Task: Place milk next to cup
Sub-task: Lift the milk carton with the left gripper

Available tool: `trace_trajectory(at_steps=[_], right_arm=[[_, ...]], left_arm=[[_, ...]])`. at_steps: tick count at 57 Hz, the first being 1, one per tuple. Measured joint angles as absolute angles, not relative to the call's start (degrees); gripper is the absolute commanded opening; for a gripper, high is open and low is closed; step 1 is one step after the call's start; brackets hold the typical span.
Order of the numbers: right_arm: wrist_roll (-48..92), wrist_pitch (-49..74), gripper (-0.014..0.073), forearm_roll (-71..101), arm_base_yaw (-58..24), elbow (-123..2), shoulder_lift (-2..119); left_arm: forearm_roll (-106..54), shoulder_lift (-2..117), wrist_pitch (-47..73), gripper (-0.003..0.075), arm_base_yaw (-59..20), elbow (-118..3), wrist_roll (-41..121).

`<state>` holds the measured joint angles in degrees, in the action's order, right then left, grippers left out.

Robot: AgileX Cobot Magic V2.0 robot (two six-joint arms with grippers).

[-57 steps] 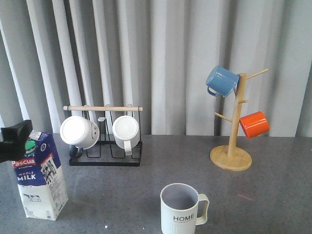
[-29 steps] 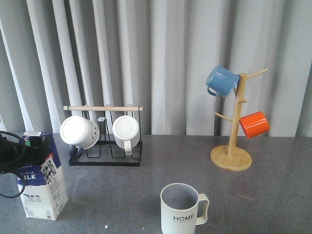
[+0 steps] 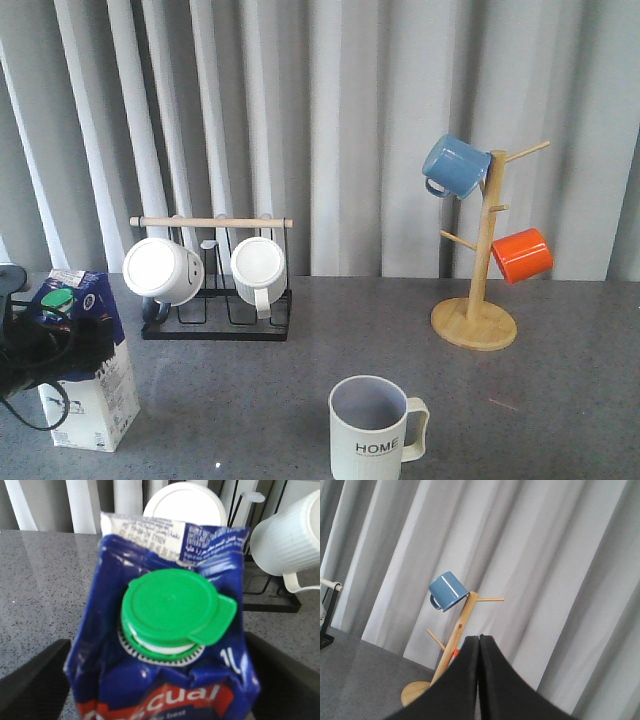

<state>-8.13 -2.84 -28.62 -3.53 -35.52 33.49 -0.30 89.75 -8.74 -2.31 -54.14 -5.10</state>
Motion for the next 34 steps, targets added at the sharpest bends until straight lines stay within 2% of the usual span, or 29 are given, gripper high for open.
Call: trace_trajectory(at_steps=[5,12,17,25,34], right_arm=[[-8.13,-2.84,-0.0008,-28.62,-3.53,-35.52,33.49],[-8.13,-2.84,-0.0008,-28.62,-3.53,-35.52,33.49],[-8.13,-2.84,-0.0008,-28.62,-3.53,-35.52,33.49],[-8.13,-2.84,-0.0008,-28.62,-3.53,-35.52,33.49],[-8.13,-2.84,-0.0008,-28.65,-3.53,-35.52,33.49]], left_arm=[[-0.52,90.0,-8.74,0.0346,-2.31,-54.14,-5.1],[-0.73,89.58,-8.74,0.0253,-2.31,-54.14,-5.1],[-0.73,88.42,-8.79,0.0228,-2.37,-54.14,-5.1],[-0.85,84.46,-8.16,0.0231,-3.18,-54.14,-5.93],[-0.9,76.9,-2.34,0.0236,-4.81,-54.14,-10.03]])
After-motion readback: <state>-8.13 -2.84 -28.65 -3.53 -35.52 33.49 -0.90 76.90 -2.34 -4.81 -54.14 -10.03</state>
